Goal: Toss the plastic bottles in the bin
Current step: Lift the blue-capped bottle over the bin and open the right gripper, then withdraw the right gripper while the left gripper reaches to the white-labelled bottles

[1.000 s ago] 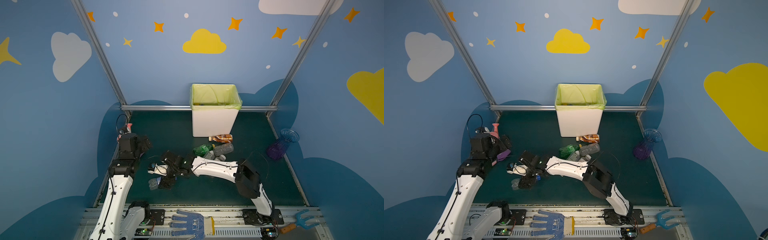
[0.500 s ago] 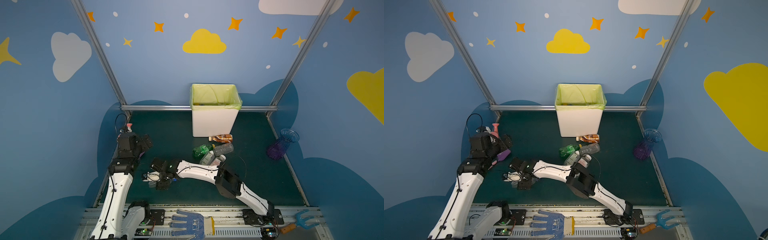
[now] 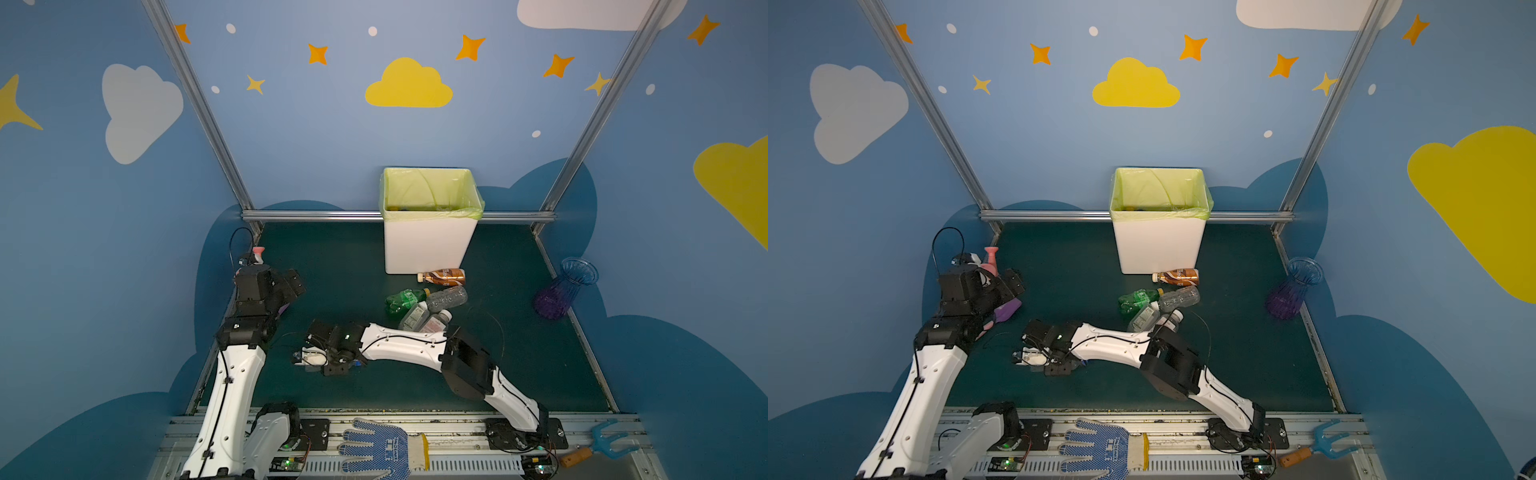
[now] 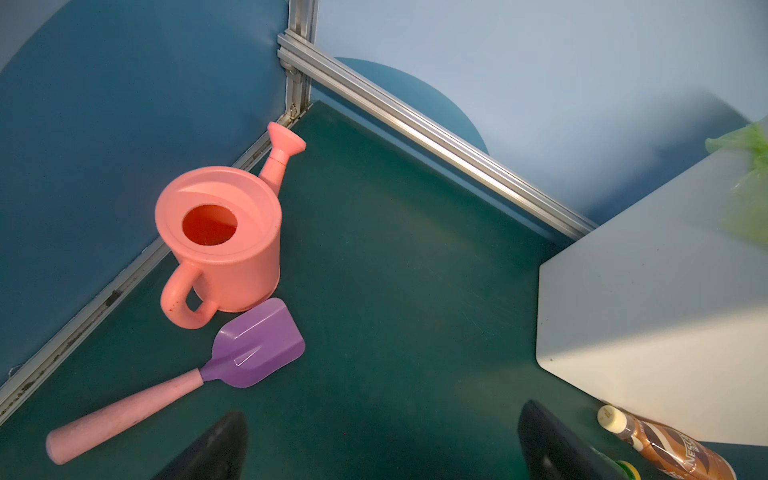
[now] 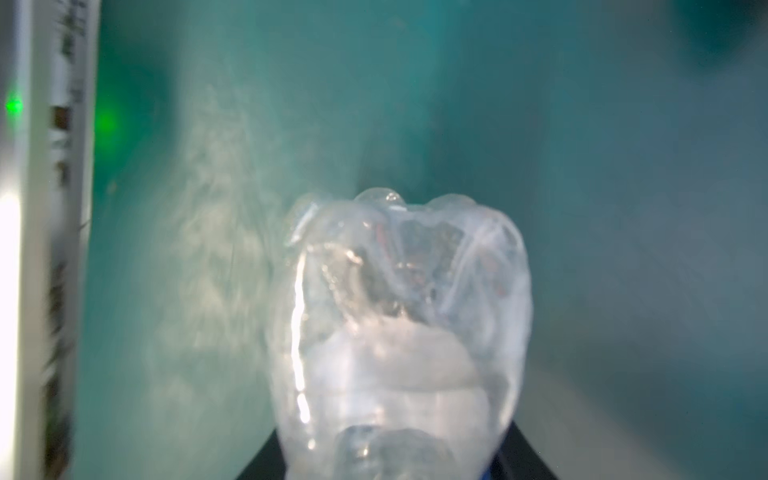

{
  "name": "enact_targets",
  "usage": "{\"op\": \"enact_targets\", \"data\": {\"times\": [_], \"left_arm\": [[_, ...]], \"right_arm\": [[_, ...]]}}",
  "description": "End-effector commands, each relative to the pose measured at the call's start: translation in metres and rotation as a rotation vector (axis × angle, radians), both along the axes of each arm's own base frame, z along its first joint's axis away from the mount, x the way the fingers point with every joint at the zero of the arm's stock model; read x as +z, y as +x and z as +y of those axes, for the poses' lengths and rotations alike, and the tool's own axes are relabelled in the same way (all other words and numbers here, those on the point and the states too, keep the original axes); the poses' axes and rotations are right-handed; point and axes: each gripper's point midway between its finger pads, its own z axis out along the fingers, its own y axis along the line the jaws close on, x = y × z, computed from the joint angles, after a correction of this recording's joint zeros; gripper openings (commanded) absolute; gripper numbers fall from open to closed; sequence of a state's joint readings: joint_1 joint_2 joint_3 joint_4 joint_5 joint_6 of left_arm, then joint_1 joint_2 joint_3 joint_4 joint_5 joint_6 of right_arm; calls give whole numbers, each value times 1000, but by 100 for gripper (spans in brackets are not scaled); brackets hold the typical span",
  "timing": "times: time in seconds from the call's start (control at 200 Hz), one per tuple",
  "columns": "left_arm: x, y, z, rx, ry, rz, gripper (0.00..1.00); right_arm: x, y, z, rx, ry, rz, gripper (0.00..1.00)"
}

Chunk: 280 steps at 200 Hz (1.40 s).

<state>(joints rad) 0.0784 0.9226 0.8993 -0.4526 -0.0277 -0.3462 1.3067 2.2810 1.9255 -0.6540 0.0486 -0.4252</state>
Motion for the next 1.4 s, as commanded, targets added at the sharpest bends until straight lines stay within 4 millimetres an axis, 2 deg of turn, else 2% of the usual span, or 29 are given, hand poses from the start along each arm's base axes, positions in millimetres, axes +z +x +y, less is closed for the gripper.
{"op": "enact_targets", "data": {"times": [0.0, 0.12, 0.21, 0.295, 0.385, 0.451, 0.546, 0.646, 0.711, 0.801, 0.871, 0.921, 1.006, 1.076, 1.101, 1.136, 1.161, 1.191, 1.236, 1.292, 1.397], "left_arm": [[2, 3, 2, 14, -16, -12, 100], [3, 4, 2, 20, -23, -18, 100], [2, 7, 0, 15, -38, -23, 100], [0, 11, -6, -15, -66, -26, 100], [-6, 18, -18, -81, -93, -16, 100], [-10, 23, -28, -139, -116, 0, 100], [-18, 28, -40, -180, -147, 31, 100], [-22, 32, -52, -210, -129, 45, 100], [-24, 33, -61, -228, -102, 52, 100], [-29, 34, -71, -253, -81, 69, 100], [-33, 35, -79, -267, -78, 82, 100], [-36, 35, -84, -280, -76, 89, 100], [-40, 35, -96, -307, -69, 94, 100], [-43, 36, -104, -325, -66, 104, 100], [-43, 38, -107, -333, -67, 104, 100], [-44, 39, -112, -347, -68, 111, 100], [-44, 41, -116, -359, -67, 115, 100], [-43, 42, -119, -371, -63, 116, 100], [-43, 43, -123, -384, -50, 124, 100], [-41, 44, -127, -393, -33, 127, 100], [-38, 41, -135, -412, 16, 121, 100]], "right_arm": [[83, 31, 0, -115, 211, -61, 37], [139, 58, -26, -195, 319, -137, 37], [183, 82, -52, -254, 394, -216, 37], [242, 106, -84, -305, 486, -333, 38], [321, 125, -117, -342, 633, -497, 39], [381, 126, -142, -344, 749, -607, 40], [457, 116, -174, -332, 897, -751, 40], [514, 103, -200, -330, 1033, -854, 40], [534, 98, -212, -322, 1098, -887, 40], [544, 108, -222, -341, 1131, -900, 41], [535, 138, -227, -399, 1126, -849, 42], [517, 169, -229, -453, 1096, -785, 42], [465, 238, -230, -573, 993, -646, 44], [419, 299, -246, -703, 895, -545, 46], [411, 317, -256, -756, 868, -539, 47], [398, 338, -269, -812, 822, -528, 52], [391, 350, -279, -846, 792, -527, 62], [390, 357, -288, -894, 795, -507, 74], [392, 362, -298, -924, 786, -514, 81], [404, 359, -307, -945, 794, -552, 92], [445, 336, -323, -954, 877, -632, 97]]}}
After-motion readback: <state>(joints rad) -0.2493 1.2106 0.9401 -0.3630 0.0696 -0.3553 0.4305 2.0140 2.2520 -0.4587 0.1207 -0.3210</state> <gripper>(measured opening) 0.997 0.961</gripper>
